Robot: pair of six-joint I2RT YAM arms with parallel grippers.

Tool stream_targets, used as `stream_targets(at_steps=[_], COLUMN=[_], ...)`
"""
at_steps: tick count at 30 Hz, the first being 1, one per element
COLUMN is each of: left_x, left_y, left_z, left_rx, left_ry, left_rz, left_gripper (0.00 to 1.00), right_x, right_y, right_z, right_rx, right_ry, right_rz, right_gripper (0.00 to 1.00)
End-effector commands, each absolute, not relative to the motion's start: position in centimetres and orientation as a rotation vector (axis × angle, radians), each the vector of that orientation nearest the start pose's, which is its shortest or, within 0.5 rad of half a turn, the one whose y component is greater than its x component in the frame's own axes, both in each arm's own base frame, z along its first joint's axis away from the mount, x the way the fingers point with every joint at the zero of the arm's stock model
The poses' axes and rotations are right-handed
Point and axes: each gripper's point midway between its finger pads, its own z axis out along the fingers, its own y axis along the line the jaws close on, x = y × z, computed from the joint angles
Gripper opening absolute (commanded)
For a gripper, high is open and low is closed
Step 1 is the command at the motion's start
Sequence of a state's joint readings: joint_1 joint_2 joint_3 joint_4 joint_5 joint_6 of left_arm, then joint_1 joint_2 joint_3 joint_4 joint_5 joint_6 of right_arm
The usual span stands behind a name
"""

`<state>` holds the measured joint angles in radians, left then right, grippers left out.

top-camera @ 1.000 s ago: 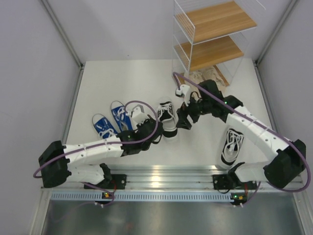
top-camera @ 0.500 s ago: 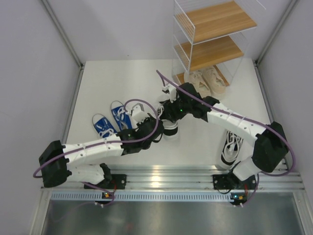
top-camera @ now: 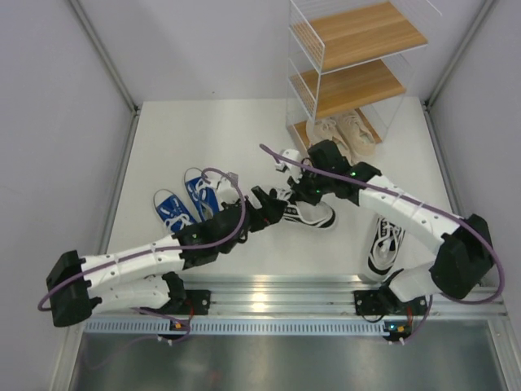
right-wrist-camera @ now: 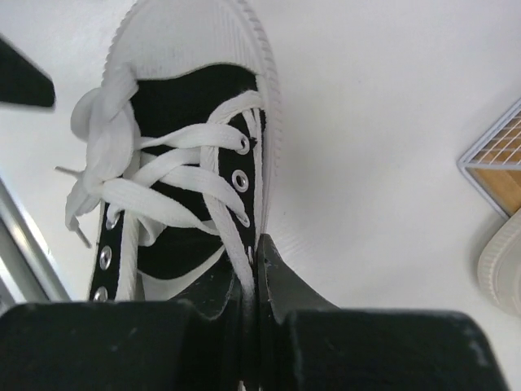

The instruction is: Place and organize the shoes onto the shoe shelf

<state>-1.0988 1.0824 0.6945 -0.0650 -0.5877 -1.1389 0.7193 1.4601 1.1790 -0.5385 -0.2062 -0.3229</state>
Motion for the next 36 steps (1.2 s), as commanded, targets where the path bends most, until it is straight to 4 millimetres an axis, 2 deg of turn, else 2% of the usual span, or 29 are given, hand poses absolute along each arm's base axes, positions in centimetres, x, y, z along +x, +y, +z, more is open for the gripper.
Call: stream_targets(at_steps=[1, 2, 3, 5, 6, 7, 10, 12, 13, 15, 21, 24, 27, 33, 36], left_x=[19.5, 19.0, 18.2, 17.2, 17.0, 16.2, 15.8, 16.0, 15.9, 15.8, 15.3, 15.5, 15.9, 16.5, 17.0], left_y=[-30.3, -30.2, -29.9, -29.5, -29.4, -29.6, -29.4, -29.7, -29.8, -30.5, -32.4, -32.8, -33.0, -33.7, -34.1], left_z=[23.1, 23.4, 23.8, 24.2, 23.5, 23.3, 22.6, 21.8, 22.1, 21.5, 24.0, 24.5, 23.7, 21.7, 21.7], left_rx=[-0.184, -0.15, -0.128, -0.087, -0.075, -0.012, 0.013, 0.035, 0.059, 0.098, 0.21, 0.209, 0.168, 0.114, 0.105], left_ry=[1.888, 1.869, 1.838, 1.829, 1.831, 1.844, 1.819, 1.812, 1.783, 1.804, 1.769, 1.765, 1.803, 1.893, 1.894], left_rz=[-1.163, -1.202, -1.264, -1.363, -1.395, -1.47, -1.624, -1.643, -1.656, -1.666, -1.763, -1.772, -1.77, -1.768, -1.757], left_gripper=[0.98, 0.98, 0.98, 0.98, 0.98, 0.98, 0.98, 0.98, 0.98, 0.98, 0.98, 0.98, 0.98, 0.81, 0.71], right_x=[24.7, 24.3, 24.0, 23.2, 22.9, 22.6, 21.5, 21.1, 20.5, 20.2, 19.3, 19.0, 18.9, 18.7, 18.2], right_y=[25.3, 24.5, 23.9, 22.6, 22.1, 21.8, 20.6, 20.1, 20.1, 19.5, 19.5, 19.6, 19.9, 20.2, 20.3], right_z=[18.4, 17.4, 18.0, 17.4, 18.2, 18.3, 18.7, 19.5, 19.6, 19.8, 20.4, 20.7, 20.9, 21.3, 21.1], right_rx=[-1.445, -1.444, -1.444, -1.434, -1.431, -1.428, -1.417, -1.426, -1.436, -1.437, -1.445, -1.452, -1.457, -1.467, -1.488], right_ry=[1.841, 1.856, 1.82, 1.819, 1.78, 1.769, 1.734, 1.69, 1.675, 1.66, 1.607, 1.583, 1.565, 1.538, 1.52], right_rz=[0.537, 0.558, 0.556, 0.595, 0.598, 0.607, 0.644, 0.669, 0.703, 0.707, 0.768, 0.792, 0.814, 0.843, 0.874], right_gripper=[0.0, 0.0, 0.0, 0.0, 0.0, 0.0, 0.0, 0.0, 0.0, 0.0, 0.0, 0.0, 0.0, 0.0, 0.0])
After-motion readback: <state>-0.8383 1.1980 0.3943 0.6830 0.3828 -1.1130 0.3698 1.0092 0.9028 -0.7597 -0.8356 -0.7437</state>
